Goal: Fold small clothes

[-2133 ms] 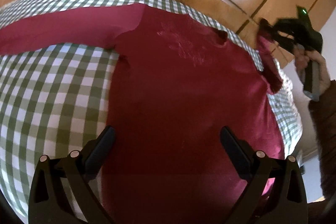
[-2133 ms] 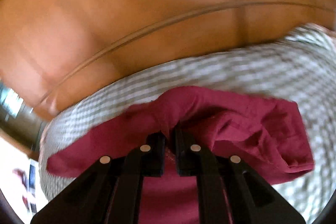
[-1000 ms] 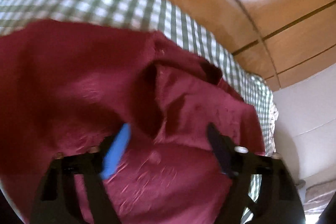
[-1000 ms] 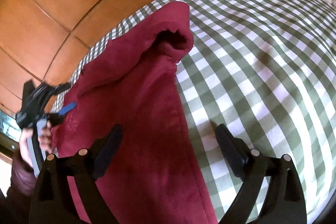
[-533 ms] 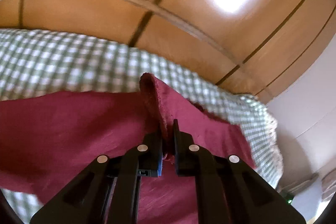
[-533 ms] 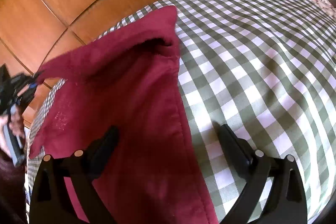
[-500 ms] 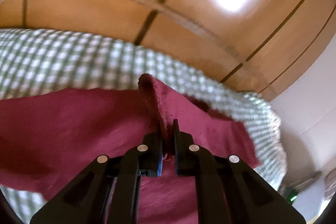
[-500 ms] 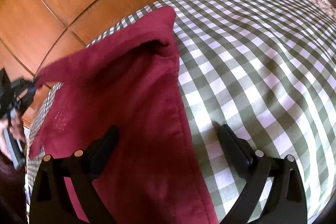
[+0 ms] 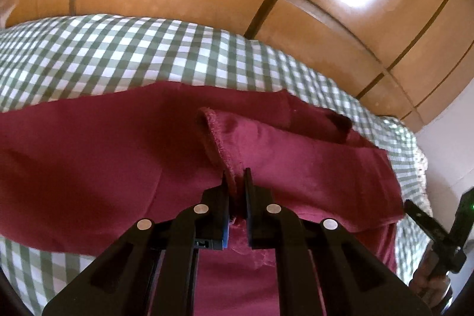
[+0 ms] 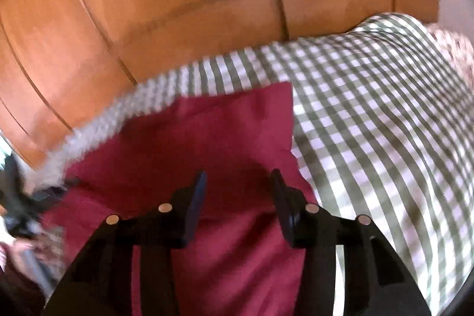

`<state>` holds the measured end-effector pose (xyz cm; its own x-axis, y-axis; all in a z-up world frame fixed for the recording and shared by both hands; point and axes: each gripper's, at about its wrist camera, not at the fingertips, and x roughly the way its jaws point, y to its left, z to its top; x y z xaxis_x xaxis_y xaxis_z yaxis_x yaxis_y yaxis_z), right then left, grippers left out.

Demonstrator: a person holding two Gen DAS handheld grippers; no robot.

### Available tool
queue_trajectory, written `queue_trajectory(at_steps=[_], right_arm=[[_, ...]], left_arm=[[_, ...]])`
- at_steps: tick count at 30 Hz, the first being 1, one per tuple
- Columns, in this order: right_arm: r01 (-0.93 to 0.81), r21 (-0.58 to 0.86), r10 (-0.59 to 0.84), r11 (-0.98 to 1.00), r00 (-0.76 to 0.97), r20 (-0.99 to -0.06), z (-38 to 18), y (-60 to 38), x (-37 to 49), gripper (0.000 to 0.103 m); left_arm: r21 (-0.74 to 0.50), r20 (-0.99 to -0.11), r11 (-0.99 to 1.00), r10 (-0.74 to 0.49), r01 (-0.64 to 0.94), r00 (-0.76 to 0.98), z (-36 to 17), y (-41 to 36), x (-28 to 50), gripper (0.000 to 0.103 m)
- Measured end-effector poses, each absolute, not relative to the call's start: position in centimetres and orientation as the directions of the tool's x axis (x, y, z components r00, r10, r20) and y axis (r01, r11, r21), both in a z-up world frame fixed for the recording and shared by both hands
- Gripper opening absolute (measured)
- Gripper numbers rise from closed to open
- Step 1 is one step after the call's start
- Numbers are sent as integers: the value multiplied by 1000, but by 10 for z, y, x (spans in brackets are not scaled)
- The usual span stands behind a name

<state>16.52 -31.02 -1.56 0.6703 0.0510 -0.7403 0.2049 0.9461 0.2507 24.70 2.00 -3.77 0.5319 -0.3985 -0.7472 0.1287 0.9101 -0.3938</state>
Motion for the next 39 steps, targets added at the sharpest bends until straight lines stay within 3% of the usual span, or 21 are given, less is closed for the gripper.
queue_trajectory(at_steps=[3,8,10,12,14,19,24,27,31,34,36,39], right_arm=[[274,157,-23,949,558,-830,-56,-303,185,43],[264,22,-162,964,653,-740,-67,-279,170,45],[267,-11,-188,964,648,-738,-67,-274,172,46],[269,-28,-202,963,648,-734,-68,-272,172,46],[272,-43,-217,961,650,-729,-68,-270,171,47],[276,-68,-238,959,651,-721,-67,-266,171,48],[280,-94,-261,955,650,-713,-66,-262,171,48],[288,-122,-287,950,647,-707,-66,-259,170,52],[305,-156,-323,940,641,-696,-65,-256,170,57],[318,-166,-340,933,636,-693,-66,-256,169,65],[349,-182,-372,920,621,-690,-66,-258,168,80],[366,-137,-350,920,614,-708,-67,-267,168,84]], left_arm=[[-337,-799,936,-339,97,496,-59,18,255,8],[-328,-784,941,-323,89,529,-65,24,244,12],[-315,-786,947,-301,70,540,-60,29,234,24],[-295,-783,954,-277,59,557,-55,36,221,46],[-308,-778,951,-267,25,569,-51,51,207,53],[-374,-770,917,-225,-137,597,-44,109,171,53],[-534,-731,797,-268,-281,628,-50,190,135,54],[-554,-719,725,-170,-408,674,-53,237,110,73],[-599,-704,611,-96,-517,703,-60,292,84,74],[-609,-692,566,-36,-556,721,-59,322,72,75],[-651,-675,527,-74,-546,734,-61,340,72,76],[-677,-678,482,-113,-557,726,-65,360,80,76]])
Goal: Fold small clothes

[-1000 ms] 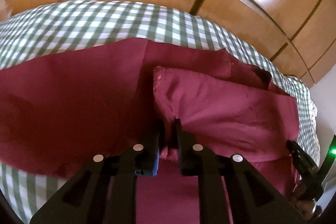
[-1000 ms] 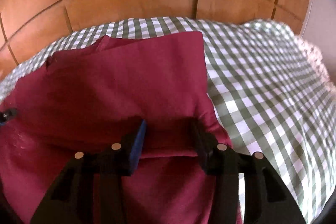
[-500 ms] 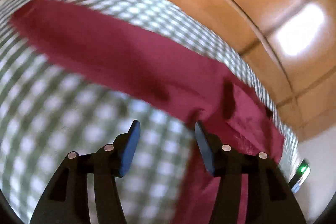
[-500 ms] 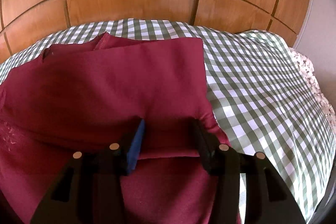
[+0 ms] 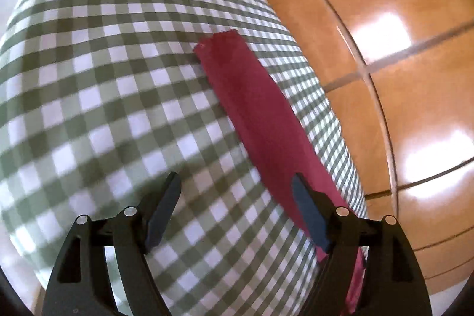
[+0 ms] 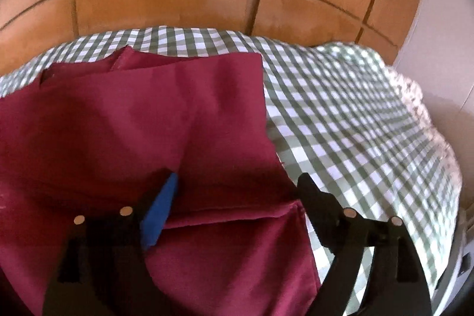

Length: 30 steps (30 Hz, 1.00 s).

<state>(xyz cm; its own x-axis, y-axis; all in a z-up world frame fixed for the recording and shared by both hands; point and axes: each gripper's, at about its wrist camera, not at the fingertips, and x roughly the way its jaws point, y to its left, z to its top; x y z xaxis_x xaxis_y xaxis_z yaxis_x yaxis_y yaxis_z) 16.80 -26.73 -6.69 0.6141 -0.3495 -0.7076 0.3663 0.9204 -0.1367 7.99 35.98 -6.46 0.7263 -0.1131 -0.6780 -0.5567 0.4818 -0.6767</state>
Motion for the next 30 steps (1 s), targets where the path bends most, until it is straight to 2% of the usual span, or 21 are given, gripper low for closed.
queue_trajectory(at_steps=[5,8,10,12,14,18,21,25,30], right_arm=[[381,-31,-279,924,617,-736,-69,-284,166,88],[383,-21,-272,923,616,-740,-69,-286,167,89],[384,-23,-274,923,615,-739,-69,-286,167,89],[384,-30,-280,923,615,-738,-69,-286,168,89],[385,-35,-284,922,614,-737,-69,-284,167,89],[385,-35,-285,922,614,-737,-69,-284,167,89],[386,-44,-292,921,613,-734,-69,-283,168,89],[387,-45,-293,921,614,-733,-69,-283,168,89],[386,-41,-291,921,616,-732,-69,-282,168,89]], left_arm=[[-682,-685,427,-90,-594,723,-66,392,107,70],[-674,-696,408,-71,-616,714,-68,415,121,61],[-669,-704,393,-63,-631,708,-71,426,128,48],[-647,-723,391,-45,-654,689,-72,435,136,24],[-632,-737,394,-41,-667,675,-75,440,144,10],[-667,-679,476,-72,-573,731,-50,420,149,9],[-687,-608,593,-151,-421,779,-20,369,156,9],[-664,-571,705,-265,-248,777,-2,291,171,9],[-581,-618,810,-374,-81,692,-8,183,190,9]])
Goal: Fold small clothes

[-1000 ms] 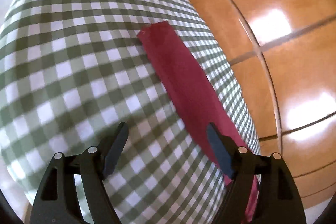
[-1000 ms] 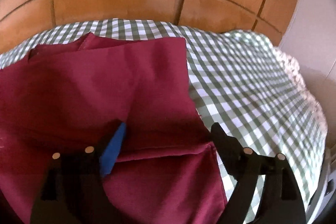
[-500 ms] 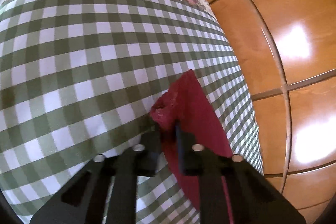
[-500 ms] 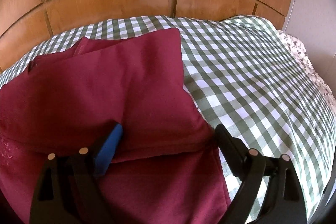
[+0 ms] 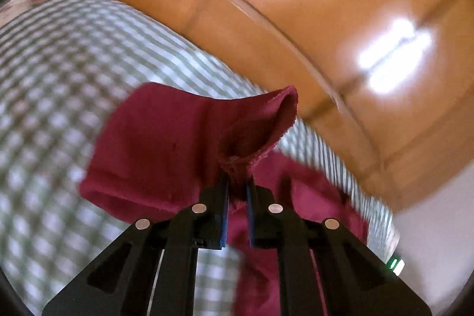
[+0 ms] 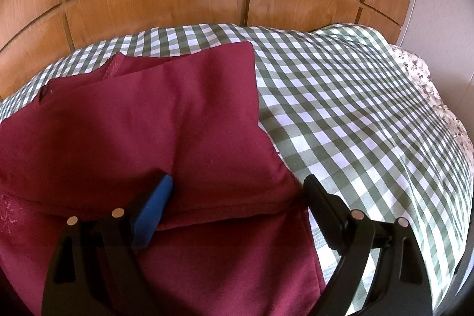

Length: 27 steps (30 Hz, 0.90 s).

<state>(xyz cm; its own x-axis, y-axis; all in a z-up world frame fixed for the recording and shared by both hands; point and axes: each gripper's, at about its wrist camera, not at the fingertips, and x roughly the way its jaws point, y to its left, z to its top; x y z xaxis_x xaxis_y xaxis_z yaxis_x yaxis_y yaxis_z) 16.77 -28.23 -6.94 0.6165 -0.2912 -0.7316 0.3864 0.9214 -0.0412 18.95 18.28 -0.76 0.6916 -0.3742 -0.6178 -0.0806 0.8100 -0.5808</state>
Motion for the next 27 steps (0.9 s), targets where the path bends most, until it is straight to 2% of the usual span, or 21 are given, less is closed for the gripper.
queue_trajectory(at_steps=[5,6,7,8,10,11,14,15,16,17,18,19,20,21,23,27], right_arm=[[388,-19,-277,922,622,-733,-69,-284,166,89],[389,-17,-277,921,623,-731,-68,-284,165,88],[395,-21,-286,919,628,-724,-65,-284,164,88],[426,-56,-342,903,633,-695,-57,-281,158,87],[446,-77,-377,892,638,-671,-52,-278,154,81],[457,-83,-404,885,669,-624,-38,-272,143,79],[425,-37,-364,905,723,-587,-21,-261,131,80],[392,-3,-320,920,747,-582,-13,-255,127,79],[255,124,-129,959,782,-609,-2,-237,128,78],[176,192,-16,965,776,-631,-1,-227,133,70],[176,192,-16,965,776,-631,-1,-227,133,61],[2,383,276,924,688,-671,-8,-199,151,57],[-44,450,371,892,640,-672,-12,-186,159,47],[-90,514,465,853,577,-671,-19,-165,170,44],[-140,594,579,793,477,-661,-31,-129,188,44],[-175,609,627,774,348,-697,-49,-71,218,45]], left_arm=[[-505,-681,862,-427,40,595,-27,105,200,11],[-449,-720,892,-397,54,569,-34,90,199,25],[-415,-742,908,-375,58,556,-37,84,200,34],[-391,-757,919,-358,60,547,-40,80,197,46],[-403,-737,911,-379,87,560,-41,79,183,47],[-397,-730,913,-377,95,570,-39,81,176,47],[-396,-699,912,-377,110,607,-41,86,143,47],[-385,-698,916,-369,113,613,-42,82,137,47],[-377,-695,919,-364,118,619,-45,83,126,47],[-379,-695,918,-368,120,618,-47,84,119,47],[-383,-698,915,-374,123,611,-52,84,112,47],[-379,-703,917,-373,124,606,-56,81,109,47],[-369,-710,921,-365,124,603,-60,80,105,47],[-357,-716,926,-357,125,600,-64,79,101,47],[-323,-727,938,-334,130,600,-71,77,93,47],[-287,-720,946,-317,150,617,-76,74,86,47]])
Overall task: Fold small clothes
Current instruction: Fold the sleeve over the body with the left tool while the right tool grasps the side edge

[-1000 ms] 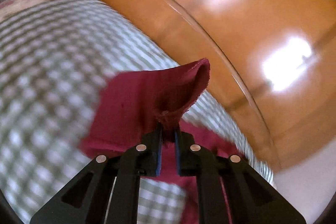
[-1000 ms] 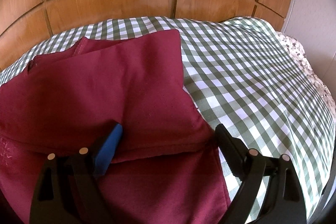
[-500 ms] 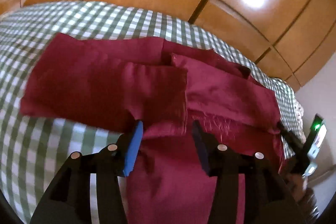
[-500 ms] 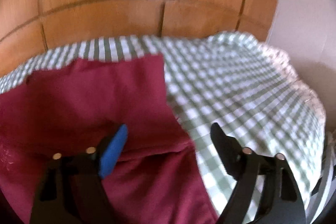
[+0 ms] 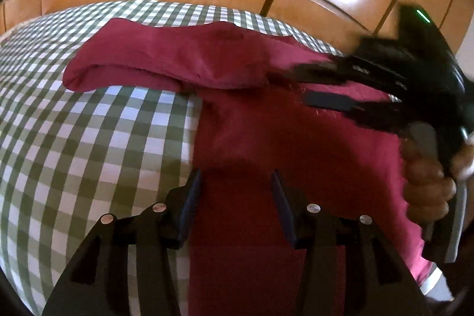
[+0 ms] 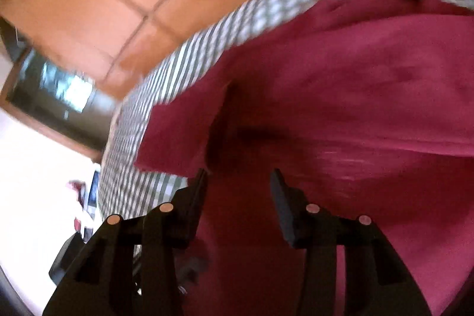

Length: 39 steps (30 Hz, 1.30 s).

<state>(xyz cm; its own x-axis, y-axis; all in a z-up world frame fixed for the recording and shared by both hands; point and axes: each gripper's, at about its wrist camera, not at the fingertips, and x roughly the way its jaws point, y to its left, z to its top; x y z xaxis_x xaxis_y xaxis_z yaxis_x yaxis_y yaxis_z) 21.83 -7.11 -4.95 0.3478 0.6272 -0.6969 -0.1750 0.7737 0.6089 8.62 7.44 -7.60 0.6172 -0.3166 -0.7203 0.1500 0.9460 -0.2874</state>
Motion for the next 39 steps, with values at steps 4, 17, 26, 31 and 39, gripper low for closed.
queue_trajectory(at_steps=[4,17,26,31,39], right_arm=[[-163,591,610,790,308,-730,-55,-43,237,29],[-242,291,371,926,727,-577,83,-126,185,8],[113,305,131,946,726,-675,28,-280,174,8],[224,337,111,914,663,-740,-19,-316,169,8],[261,434,171,862,656,-735,-58,-333,164,8]], left_arm=[[-297,-715,944,-321,147,621,-80,75,87,47],[-334,-731,936,-331,110,597,-76,80,89,47],[-307,-773,949,-289,64,564,-71,74,100,47],[-217,-810,972,-229,86,540,-70,62,106,47],[-448,-715,885,-440,126,544,-42,61,126,47]])
